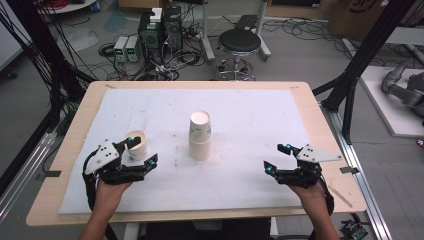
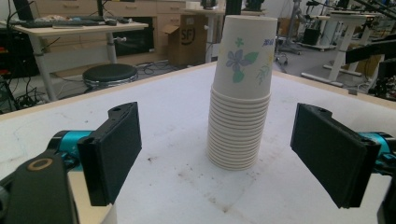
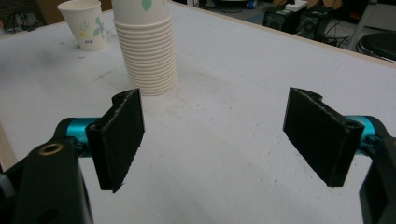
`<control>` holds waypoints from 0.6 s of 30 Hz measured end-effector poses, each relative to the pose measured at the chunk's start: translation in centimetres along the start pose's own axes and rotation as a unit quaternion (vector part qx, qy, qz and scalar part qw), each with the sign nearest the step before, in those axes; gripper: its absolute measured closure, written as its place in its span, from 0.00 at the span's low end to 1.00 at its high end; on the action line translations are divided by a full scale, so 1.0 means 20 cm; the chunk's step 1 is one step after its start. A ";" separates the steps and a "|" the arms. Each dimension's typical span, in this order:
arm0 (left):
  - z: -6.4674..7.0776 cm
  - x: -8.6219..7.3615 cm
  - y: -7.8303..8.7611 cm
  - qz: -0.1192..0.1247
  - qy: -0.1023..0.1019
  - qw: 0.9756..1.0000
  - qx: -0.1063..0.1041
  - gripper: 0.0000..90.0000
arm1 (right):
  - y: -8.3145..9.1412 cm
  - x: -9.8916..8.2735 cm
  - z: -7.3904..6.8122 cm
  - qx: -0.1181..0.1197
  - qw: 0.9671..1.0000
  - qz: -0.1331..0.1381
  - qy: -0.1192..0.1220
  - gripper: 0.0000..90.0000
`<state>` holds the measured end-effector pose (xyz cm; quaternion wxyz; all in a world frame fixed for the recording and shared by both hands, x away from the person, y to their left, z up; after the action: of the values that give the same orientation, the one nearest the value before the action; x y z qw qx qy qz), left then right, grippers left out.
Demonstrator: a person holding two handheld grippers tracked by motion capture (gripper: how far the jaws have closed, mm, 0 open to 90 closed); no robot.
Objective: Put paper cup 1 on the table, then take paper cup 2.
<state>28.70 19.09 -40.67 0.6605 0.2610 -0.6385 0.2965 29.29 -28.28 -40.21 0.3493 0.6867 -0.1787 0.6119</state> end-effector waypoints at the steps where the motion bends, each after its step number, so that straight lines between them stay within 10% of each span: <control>1: 0.00 0.00 0.00 0.000 0.000 1.000 0.001 0.18 | 0.00 0.00 0.00 0.001 1.000 0.000 -0.001 0.23; 18: 0.02 -0.02 -0.02 -0.010 -0.003 1.000 -0.010 0.18 | -0.01 0.00 -0.01 0.010 1.000 -0.004 -0.002 0.23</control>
<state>28.67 18.59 -41.02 0.6642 0.2621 -0.6405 0.2827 29.25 -28.05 -40.34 0.3447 0.6918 -0.1706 0.6111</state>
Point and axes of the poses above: each handheld gripper's, and its own axes: y roughly backward along the jaws, x roughly out of its top, z roughly to its right, the point moved 3 cm from there along -y, roughly forward along the jaws, and after that the axes turned 9 degrees about z, right-handed, at the moved point
